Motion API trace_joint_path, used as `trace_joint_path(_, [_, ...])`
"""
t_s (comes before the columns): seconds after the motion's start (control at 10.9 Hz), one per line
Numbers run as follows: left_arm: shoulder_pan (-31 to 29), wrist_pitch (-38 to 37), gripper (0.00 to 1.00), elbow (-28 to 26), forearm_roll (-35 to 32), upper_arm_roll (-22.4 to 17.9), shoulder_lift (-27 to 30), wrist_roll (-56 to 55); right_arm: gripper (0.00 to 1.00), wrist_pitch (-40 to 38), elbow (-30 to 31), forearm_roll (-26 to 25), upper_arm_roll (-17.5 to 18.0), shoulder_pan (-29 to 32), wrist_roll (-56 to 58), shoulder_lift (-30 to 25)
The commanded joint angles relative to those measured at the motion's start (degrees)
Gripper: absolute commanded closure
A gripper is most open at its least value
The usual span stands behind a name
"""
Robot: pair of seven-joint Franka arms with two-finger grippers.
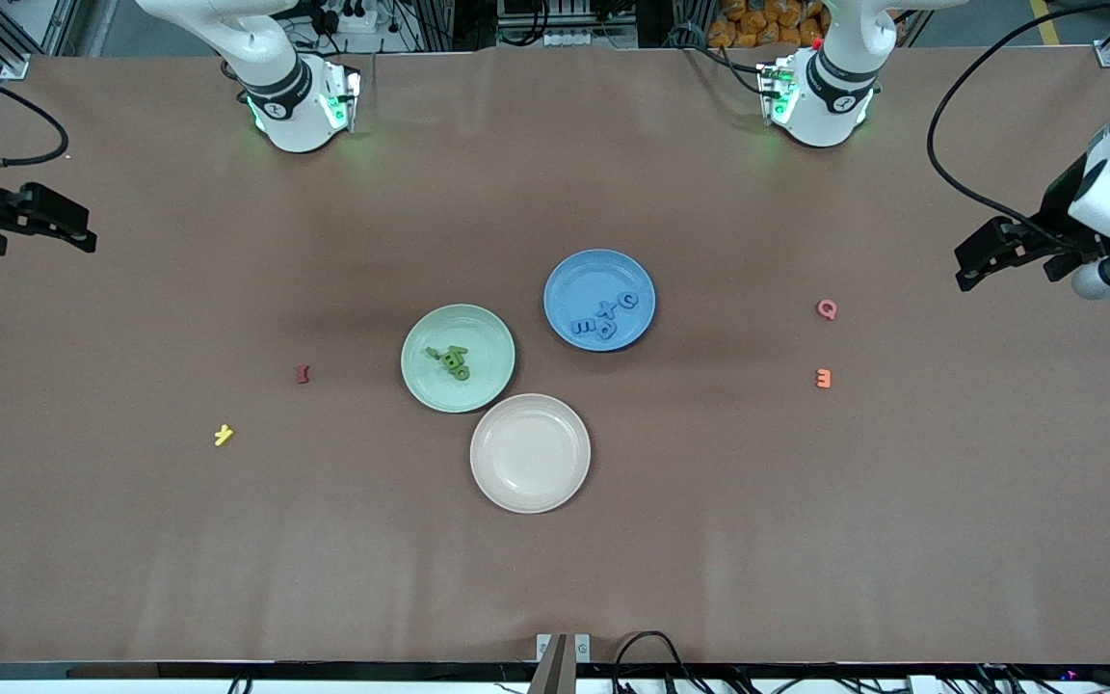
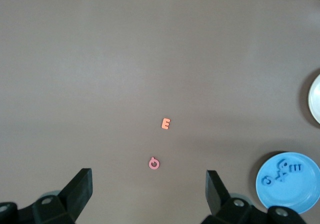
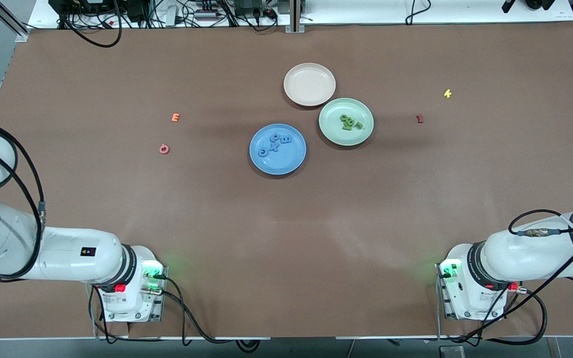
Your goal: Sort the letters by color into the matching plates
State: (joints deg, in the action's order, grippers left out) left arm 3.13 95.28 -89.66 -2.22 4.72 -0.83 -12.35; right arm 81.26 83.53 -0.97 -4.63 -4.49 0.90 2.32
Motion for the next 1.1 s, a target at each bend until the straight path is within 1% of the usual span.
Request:
trace_joint_path(0.0, [0.12, -1.41, 0.00, 0.18, 1.60, -0.15, 2.14, 4.01, 0.00, 2.14, 3.39, -2.80, 0.05, -1.65, -7.75, -1.26])
trace_joint_path(0.09, [0.21, -1.41, 0.00, 0.18, 1.60, -0.15, 2.32, 4.09, 0.00, 3.80, 4.35, -3.07, -0.03, -1.66, -7.76, -1.26])
trace_joint_path(0.55, [0.47, -1.33, 0.00, -0.26, 1.16, 0.02, 2.76, 4.53, 0.00, 4.96, 3.75, -3.25, -0.12, -1.57, -7.76, -0.82])
trace_joint_path(1.01, [0.65, 1.49, 0.00, -1.57, 1.08, 0.29, 2.32, 4.62, 0.00, 5.32, 3.75, -3.60, -0.12, -1.48, -7.76, -0.73])
